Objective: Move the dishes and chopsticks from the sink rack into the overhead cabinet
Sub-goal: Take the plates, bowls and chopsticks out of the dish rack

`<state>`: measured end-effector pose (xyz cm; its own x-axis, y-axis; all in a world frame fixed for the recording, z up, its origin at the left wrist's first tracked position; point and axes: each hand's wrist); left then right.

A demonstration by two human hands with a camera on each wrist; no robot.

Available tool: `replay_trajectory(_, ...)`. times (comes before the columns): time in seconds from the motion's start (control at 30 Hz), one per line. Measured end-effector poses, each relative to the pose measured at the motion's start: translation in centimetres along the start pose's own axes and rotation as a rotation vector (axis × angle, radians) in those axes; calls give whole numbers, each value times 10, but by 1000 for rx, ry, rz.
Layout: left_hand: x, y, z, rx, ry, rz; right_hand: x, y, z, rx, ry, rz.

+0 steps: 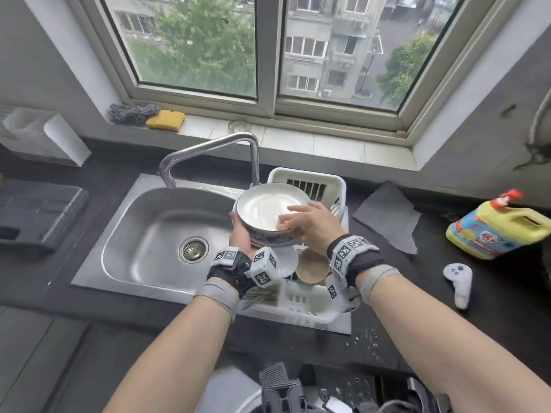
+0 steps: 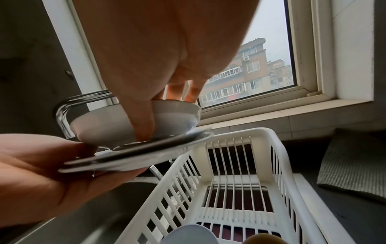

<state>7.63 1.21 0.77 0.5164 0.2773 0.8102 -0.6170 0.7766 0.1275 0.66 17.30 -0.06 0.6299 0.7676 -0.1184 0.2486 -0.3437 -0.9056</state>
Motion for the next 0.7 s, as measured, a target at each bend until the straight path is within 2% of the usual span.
replay_trajectory(0.1, 5, 5, -4, 121, -4, 3, 6, -8, 4, -72, 26, -146)
replay_trajectory(0.17, 10, 7, -2, 154, 4, -39, 8, -12, 7, -201, 86, -75)
replay_trajectory(0.27, 18, 5, 1, 184, 32, -111, 4, -14, 14, -258, 231, 208)
replay_trajectory(0.3, 19, 3, 1, 196, 36, -135, 0, -13, 15, -292, 277, 239)
replay_trajectory(0.37, 18, -2, 0, 231, 33, -162, -8, -10, 11, -408, 346, 155)
replay_trajectory(0.43, 20, -9, -2, 249, 0, -164, -14, 0, 9, -487, 346, 44)
replay_trajectory(0.47, 20, -13, -3, 258, -15, -165, -16, 7, 9, -509, 341, 37)
replay_trajectory(0.6, 8, -33, -9, 257, -6, -110, -18, 27, 7, -615, 359, 108)
replay_trajectory(0.7, -8, -52, -9, 253, -20, -85, -20, 41, 10, -711, 614, 199)
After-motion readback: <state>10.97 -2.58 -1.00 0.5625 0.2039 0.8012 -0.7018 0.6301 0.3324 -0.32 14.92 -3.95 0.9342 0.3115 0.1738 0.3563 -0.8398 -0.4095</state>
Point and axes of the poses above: each hand's wrist, its own x-axis away from the middle knuckle, its own y-axis out of the palm, z = x × y, and after that the axes turned 10 degrees about -y, right-handed
